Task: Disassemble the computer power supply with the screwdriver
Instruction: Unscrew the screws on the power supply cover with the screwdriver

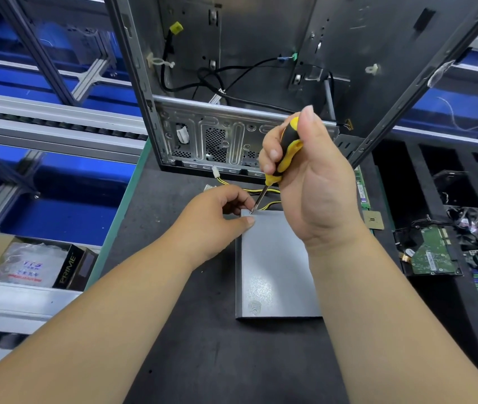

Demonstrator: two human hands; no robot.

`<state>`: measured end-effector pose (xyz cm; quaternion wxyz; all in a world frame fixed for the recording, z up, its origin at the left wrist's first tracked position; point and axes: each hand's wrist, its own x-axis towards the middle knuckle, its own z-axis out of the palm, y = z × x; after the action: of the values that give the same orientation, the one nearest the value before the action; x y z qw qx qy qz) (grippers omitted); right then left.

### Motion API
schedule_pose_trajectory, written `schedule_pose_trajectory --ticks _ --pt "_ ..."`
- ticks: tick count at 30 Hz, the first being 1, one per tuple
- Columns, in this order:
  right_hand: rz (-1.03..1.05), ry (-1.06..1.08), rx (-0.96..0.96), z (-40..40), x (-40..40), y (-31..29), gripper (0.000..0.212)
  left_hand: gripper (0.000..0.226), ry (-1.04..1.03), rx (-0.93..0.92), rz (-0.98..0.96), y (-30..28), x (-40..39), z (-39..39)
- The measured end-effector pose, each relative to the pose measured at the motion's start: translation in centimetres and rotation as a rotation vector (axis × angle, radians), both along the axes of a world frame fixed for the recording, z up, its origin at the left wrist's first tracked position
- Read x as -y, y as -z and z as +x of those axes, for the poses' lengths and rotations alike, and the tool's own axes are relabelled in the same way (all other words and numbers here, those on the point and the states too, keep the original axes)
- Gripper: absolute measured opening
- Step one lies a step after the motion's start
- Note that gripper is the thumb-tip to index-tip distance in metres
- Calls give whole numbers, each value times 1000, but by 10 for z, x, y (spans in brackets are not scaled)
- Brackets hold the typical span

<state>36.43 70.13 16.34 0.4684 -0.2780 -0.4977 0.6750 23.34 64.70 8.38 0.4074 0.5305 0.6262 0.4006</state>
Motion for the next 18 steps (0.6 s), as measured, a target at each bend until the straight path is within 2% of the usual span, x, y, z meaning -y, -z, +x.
schedule_pose_trajectory --ticks 6,11,14,16,18 --pt "-13 -46 -15 1 0 -1 39 20 32 25 1 -3 0 -3" --pt "-48 -31 -90 2 -2 1 51 20 35 -71 20 -8 -4 -2" --pt "-66 -3 -118 3 -3 4 51 18 37 -93 17 -10 -5 -2" --pt "-54 70 -1 7 -4 7 36 16 40 -85 11 -10 -6 -2" --pt "49 164 265 15 -5 12 16 18 46 -73 8 -10 -6 -3"
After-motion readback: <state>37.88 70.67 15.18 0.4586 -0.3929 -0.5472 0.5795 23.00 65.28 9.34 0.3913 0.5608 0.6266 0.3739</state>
